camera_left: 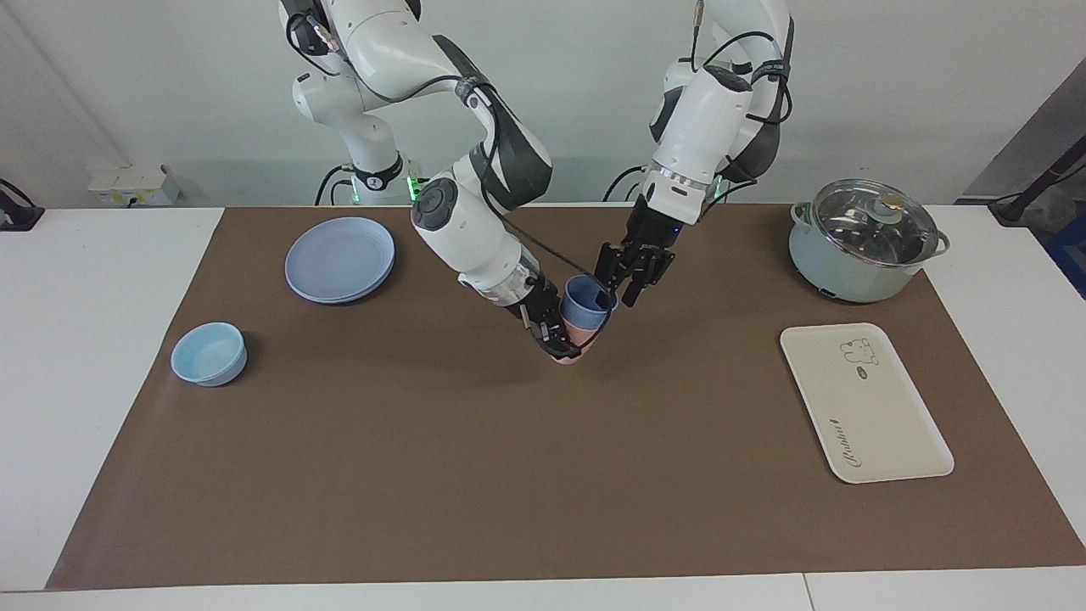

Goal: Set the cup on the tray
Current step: 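Pull the blue cup out with the left gripper while the right gripper holds, then set the blue cup on the tray while the right gripper carries back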

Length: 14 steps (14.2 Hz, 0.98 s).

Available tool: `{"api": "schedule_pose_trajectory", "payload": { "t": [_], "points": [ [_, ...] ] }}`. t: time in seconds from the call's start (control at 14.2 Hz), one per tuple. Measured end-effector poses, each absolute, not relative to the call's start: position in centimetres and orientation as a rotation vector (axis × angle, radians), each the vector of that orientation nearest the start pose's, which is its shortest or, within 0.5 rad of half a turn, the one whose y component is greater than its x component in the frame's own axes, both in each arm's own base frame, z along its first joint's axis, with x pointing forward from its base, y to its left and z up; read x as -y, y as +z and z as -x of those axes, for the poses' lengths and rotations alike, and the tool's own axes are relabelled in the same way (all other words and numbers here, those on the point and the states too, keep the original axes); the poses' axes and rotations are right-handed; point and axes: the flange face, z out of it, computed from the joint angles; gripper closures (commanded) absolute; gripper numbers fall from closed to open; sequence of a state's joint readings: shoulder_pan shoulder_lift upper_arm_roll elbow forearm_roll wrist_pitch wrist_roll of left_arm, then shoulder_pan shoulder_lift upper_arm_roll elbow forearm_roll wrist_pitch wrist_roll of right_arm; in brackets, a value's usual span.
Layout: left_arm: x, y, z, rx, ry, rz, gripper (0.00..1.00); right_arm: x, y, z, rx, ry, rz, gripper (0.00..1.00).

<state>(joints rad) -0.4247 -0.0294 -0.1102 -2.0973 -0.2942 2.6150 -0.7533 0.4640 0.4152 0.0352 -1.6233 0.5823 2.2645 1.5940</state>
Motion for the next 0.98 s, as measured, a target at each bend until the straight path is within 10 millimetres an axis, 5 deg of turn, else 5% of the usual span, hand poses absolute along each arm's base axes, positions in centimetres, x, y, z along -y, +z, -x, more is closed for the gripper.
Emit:
{"api": "schedule_pose_trajectory", "payload": {
  "t": [0.49, 0.7, 0.98],
  "points": [
    [29.5, 50.7, -50.1, 0.747, -0.543, 3.516, 1.0, -33.4, 41.3, -61.1, -1.755, 0.393, 2.021, 1.0],
    [27.8, 56.2, -50.0, 0.738, -0.425, 3.511, 1.0, -33.7, 41.1, -60.8, -1.754, 0.404, 2.031, 1.0],
    [22.2, 64.7, -49.1, 0.701, -0.292, 3.462, 1.0, -32.7, 40.9, -61.3, -1.773, 0.403, 2.014, 1.0]
  ]
}}
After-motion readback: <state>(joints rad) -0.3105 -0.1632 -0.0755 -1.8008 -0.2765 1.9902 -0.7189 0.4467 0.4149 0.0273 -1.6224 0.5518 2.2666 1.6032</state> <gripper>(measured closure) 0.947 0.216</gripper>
